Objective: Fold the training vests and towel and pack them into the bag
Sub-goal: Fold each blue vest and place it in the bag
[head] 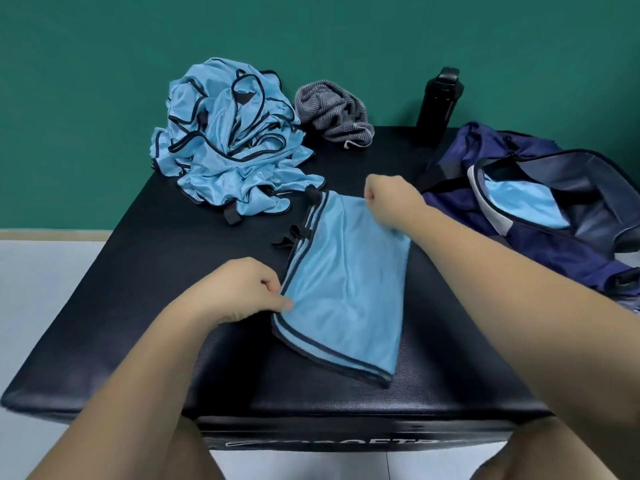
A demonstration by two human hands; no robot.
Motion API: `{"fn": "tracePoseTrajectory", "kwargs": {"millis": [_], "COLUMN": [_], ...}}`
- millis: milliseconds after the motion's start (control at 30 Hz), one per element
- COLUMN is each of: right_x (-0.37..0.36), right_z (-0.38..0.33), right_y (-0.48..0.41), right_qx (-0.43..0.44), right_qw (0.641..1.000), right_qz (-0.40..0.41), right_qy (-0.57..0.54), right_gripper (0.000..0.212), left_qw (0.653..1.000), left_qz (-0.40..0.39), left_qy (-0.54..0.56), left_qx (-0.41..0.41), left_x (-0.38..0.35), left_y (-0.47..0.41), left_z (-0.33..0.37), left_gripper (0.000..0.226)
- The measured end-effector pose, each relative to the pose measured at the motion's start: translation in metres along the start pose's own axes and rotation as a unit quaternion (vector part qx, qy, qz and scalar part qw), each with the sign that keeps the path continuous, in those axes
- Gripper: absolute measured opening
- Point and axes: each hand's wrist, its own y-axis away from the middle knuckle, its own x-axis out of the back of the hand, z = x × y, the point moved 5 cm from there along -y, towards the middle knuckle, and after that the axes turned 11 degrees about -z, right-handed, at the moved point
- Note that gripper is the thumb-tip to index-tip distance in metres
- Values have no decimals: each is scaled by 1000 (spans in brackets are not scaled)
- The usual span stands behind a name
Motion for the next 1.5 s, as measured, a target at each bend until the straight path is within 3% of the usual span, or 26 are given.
{"fn": "tracePoseTrajectory", "kwargs": {"millis": [167,333,500,667,867,1167,1333,1500], "right_x": [-13,-24,-36,-57,-71,-73,-73,-78], "right_z": [-23,-24,-22,-27,-29,-27,-29,-37], "right_y": [-14,29,106,168,188,187,191,195], "right_qx": [66,123,112,110,105,122,145,175], "right_qw": [997,990,992,989,982,968,967,973], "right_qz": [23,67,18,-43,-107,-158,-155,-135], "right_qy": [21,-17,-58,-85,-112,-150,-141,-61], "right_gripper": [20,28,27,22,13,16,31,45], "left_qw": [997,995,988,977,971,964,955,952], "left_qz": [-49,30,45,11,-23,-14,6,13], "left_qy": [-45,-89,-44,-92,-162,-230,-271,-279], "left_qx": [-28,-30,-139,-191,-173,-130,-124,-124], "left_x": [-21,-9,-18,-42,-62,-68,-70,-74], "left_y": [5,16,23,23,21,15,11,9], "left_z": [24,30,52,69,76,85,93,96], "left_gripper": [41,43,29,28,30,22,13,17]}}
